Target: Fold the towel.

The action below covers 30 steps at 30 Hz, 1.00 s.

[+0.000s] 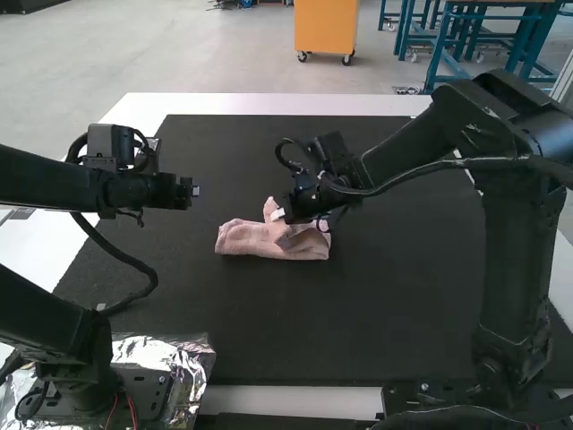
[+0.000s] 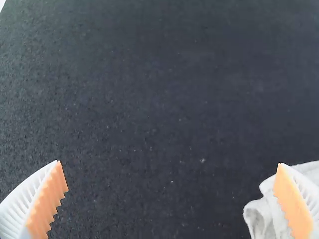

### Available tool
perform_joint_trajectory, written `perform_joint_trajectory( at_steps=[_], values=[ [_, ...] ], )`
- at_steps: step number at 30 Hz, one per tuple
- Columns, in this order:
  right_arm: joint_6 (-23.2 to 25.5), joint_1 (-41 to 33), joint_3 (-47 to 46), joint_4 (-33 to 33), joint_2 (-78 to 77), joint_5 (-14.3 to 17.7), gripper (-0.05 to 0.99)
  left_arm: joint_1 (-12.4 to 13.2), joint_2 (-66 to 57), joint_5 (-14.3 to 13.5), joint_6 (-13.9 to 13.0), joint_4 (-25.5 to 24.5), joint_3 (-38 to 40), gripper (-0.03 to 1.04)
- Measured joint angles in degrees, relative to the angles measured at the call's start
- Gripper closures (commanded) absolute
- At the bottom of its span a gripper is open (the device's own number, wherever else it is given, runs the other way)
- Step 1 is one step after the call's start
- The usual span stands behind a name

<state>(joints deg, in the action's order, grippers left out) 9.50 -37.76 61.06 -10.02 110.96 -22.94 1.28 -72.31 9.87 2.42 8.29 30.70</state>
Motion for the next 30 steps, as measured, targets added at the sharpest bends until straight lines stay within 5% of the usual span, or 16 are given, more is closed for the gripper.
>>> perform_joint_trajectory(
  at_steps=[6,7,10,11,13,18,21,22,24,25,30],
  values=[
    [0.4,-2.8,3.6,-0.8,3.2,0.0,0.95,0.0,0.0,0.0,0.0,0.6,0.0,0.04],
    [0.6,-3.2,3.9,-1.5,3.5,-0.1,0.86,0.0,0.0,0.0,0.0,0.6,0.0,0.04],
    [2.4,-3.8,4.5,-3.7,3.8,-0.8,0.24,0.0,0.0,0.2,0.0,0.5,0.0,0.04],
    [3.0,-3.9,4.9,-4.0,3.8,-1.2,0.11,0.0,0.0,0.3,0.0,0.5,0.0,0.04],
    [3.6,-4.1,6.0,-3.9,3.8,-2.2,0.03,0.0,0.0,0.3,0.0,0.5,0.0,0.04],
    [2.7,-5.8,7.5,-0.9,2.1,-5.0,0.03,0.0,0.0,0.5,0.0,0.5,-0.1,0.04],
    [2.4,-6.7,7.5,-0.9,-1.7,-5.8,0.07,0.0,0.0,0.5,0.0,0.4,-0.2,0.04],
    [2.3,-6.8,7.4,-0.9,-3.4,-5.9,0.22,0.0,0.0,0.5,0.0,0.5,-0.2,0.04],
    [2.1,-6.7,7.2,-1.6,-7.1,-6.4,0.78,0.0,0.0,0.5,0.0,0.5,-0.3,0.04],
    [1.9,-6.5,6.7,-2.4,-8.7,-6.7,0.97,0.0,0.0,0.5,0.1,0.5,-0.3,0.04],
    [2.3,-4.3,-0.7,-11.1,-12.5,-7.8,0.96,0.0,0.0,0.5,0.3,0.3,-0.9,0.04]
  ],
)
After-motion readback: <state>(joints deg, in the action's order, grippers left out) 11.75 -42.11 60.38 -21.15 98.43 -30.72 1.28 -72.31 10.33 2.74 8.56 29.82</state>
